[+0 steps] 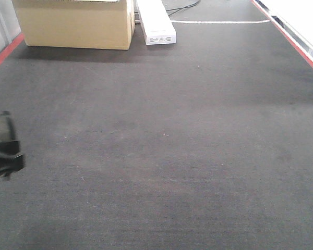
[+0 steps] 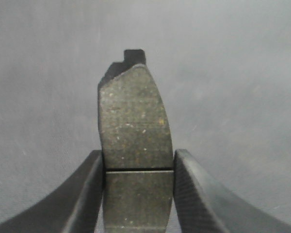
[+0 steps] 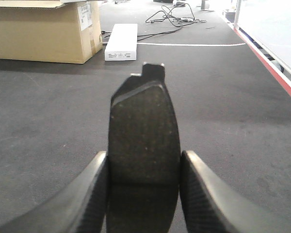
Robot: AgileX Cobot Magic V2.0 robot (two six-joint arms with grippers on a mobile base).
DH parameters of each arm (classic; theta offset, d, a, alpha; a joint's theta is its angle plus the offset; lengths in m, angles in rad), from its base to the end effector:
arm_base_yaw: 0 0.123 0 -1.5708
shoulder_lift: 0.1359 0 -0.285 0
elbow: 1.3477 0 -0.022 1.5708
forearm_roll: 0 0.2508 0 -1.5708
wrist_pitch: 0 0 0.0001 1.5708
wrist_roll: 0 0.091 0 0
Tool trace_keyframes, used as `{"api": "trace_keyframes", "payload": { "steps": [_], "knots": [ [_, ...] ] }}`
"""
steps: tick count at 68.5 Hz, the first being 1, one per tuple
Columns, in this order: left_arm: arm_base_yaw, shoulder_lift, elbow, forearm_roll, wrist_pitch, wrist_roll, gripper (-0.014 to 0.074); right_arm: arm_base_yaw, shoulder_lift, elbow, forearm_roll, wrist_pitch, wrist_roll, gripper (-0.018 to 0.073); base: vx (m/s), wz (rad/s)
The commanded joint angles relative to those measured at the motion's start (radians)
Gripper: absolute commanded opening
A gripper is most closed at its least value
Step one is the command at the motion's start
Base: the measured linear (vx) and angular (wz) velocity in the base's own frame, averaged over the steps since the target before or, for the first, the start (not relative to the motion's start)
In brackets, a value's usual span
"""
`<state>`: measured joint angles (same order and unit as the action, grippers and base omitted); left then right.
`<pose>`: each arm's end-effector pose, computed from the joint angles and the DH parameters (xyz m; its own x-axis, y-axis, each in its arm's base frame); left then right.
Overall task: Move and align brake pads A on conveyor
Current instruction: 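Lower the left gripper's brake pad onto the belt and open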
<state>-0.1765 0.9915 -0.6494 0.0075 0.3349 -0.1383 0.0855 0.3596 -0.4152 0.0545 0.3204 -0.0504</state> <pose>0.1985 -0.0352 0.2878 -0.5656 -0.0320 -0.8241 0.1004 0.9891 -0.1074 0.0835 0.0087 0.2998 -0.1757 -0.0137 -0.9843 -0.1020 0.9948 0.0043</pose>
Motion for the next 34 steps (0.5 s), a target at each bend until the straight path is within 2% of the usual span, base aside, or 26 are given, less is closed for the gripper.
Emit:
{"api": "trace_keyframes", "payload": {
  "steps": [1,25,34],
  "knots": [
    [-0.007,0.107,-0.097,-0.007,-0.031,-0.011,0.0015,-0.004,0.005,-0.032,-0.004,-0.096,-0.005,-0.0011,0.0,0.0],
    [-0.007,0.468,-0.287,-0.007,0.025,-0.011,0.0031,-0.004,0.005,-0.032,-0.004,-0.096,-0.005,-0.0011,0.0,0.0],
    [-0.007,0.569,-0.34,-0.037,0.048,-0.012,0.0043,-0.004,0.005,-0.032,-0.004,-0.096,-0.005,-0.0011,0.0,0.0]
  ]
}}
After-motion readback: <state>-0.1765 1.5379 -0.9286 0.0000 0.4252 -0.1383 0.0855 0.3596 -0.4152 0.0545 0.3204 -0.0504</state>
